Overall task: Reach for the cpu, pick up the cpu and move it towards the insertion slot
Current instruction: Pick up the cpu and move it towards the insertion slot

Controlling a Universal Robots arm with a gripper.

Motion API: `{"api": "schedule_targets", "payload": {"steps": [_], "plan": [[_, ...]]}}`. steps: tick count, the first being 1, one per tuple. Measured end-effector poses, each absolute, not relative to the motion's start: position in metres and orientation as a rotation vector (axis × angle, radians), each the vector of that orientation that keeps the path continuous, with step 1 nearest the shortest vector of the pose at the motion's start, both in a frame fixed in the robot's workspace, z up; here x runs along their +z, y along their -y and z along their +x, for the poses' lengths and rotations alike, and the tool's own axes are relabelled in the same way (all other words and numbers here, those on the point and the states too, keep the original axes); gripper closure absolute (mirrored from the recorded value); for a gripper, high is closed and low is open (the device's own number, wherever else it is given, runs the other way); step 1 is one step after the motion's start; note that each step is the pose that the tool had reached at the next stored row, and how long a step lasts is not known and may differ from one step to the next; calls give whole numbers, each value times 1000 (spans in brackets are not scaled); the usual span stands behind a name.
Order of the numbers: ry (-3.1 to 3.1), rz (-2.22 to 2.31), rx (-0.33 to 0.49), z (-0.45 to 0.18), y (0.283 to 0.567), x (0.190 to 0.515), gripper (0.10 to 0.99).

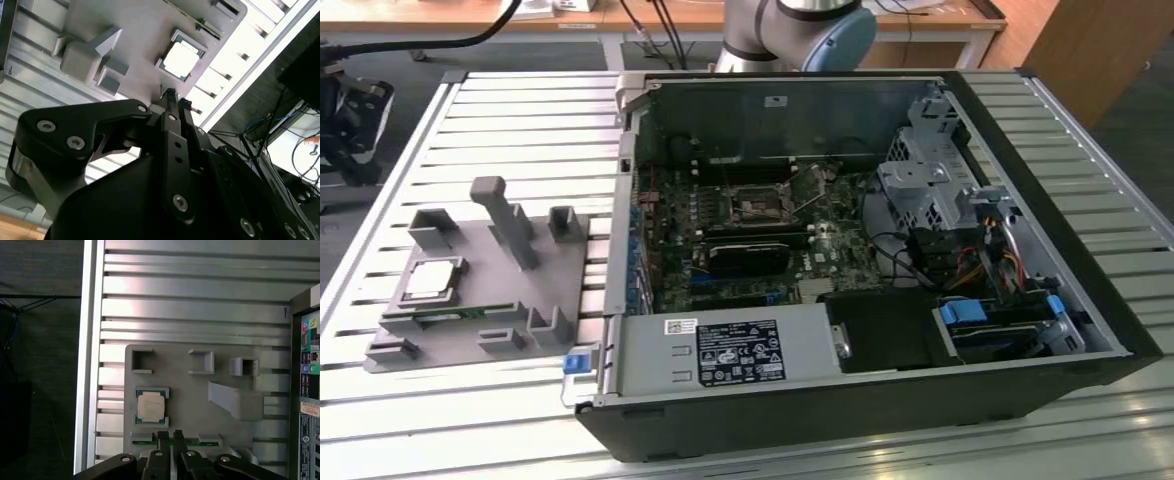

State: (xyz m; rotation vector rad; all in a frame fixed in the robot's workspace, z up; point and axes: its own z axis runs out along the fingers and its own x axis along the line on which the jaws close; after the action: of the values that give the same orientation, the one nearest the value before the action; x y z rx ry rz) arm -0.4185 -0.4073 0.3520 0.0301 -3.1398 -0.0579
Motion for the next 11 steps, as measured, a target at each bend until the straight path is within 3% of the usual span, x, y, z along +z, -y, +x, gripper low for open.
{"api": "schedule_targets", "payload": {"steps": [3,4,6,7,9,10,11], "plan": [[3139,31,-57,-421,408,347,792],[3138,31,-57,-422,408,345,792],[3136,31,-56,-423,408,342,675],[3135,31,-56,-424,408,340,675],[3133,31,-56,-425,408,336,561],[3132,31,-56,-426,408,334,561],[3131,31,-56,-427,409,332,502]]}}
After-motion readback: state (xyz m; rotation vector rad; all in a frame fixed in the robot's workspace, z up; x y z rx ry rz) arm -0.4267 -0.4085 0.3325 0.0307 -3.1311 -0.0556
